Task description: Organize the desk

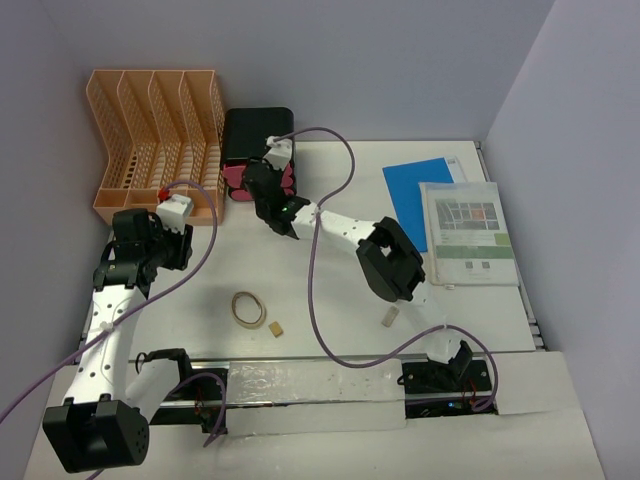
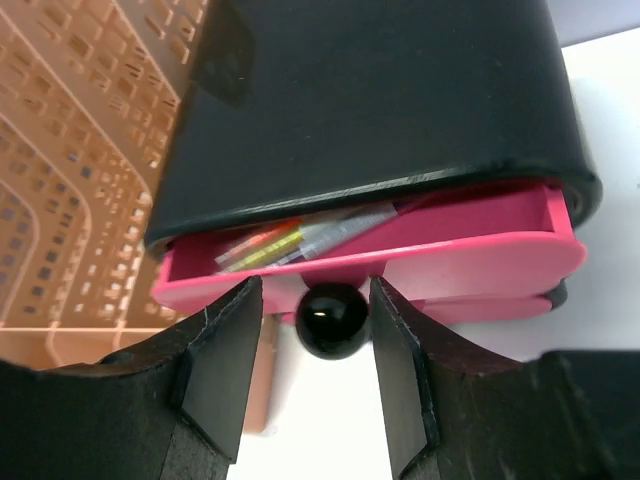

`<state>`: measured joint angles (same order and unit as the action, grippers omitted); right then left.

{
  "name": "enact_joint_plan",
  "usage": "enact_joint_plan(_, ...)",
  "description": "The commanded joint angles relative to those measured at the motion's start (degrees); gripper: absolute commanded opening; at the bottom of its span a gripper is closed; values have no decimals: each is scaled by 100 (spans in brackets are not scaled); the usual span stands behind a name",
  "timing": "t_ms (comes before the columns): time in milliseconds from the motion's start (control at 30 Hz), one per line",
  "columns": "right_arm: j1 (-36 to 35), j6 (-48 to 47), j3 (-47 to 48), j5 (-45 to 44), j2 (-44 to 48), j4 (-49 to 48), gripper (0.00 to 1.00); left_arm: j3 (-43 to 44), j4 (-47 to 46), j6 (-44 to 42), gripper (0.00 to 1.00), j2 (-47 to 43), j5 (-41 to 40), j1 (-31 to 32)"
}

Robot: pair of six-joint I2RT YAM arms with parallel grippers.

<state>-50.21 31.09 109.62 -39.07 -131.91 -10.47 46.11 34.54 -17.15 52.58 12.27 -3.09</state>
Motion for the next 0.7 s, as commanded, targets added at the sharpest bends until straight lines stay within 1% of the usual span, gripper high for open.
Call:
enact_joint_plan(0,71,-346,342,-40,-61,-604,54,206,9,-59,47,-19,150,-33)
enact_joint_plan(67,65,-438,325,-14,-72,-759,53,206,9,-59,47,-21,151,-33)
enact_joint_plan(267,58,-989,-52,-36,-42,-1670,50,188,17,-84,47,-46,176,-39)
enact_joint_plan(400,82,-1166,51,-145,-133,-1678,47,188,26,-96,47,-38,205,-33)
enact_joint_plan(467,99,-1111,37,-151,-131,-1679,44,188,35,-105,47,-46,197,-33)
enact_joint_plan(500,106,-1046,-34,-115,-96,-1700,42,188,35,-112,47,-53,204,-33)
enact_joint_plan(667,72,-1156,-872,169,399,-2409,37,164,33,-122,47,-46,227,-33)
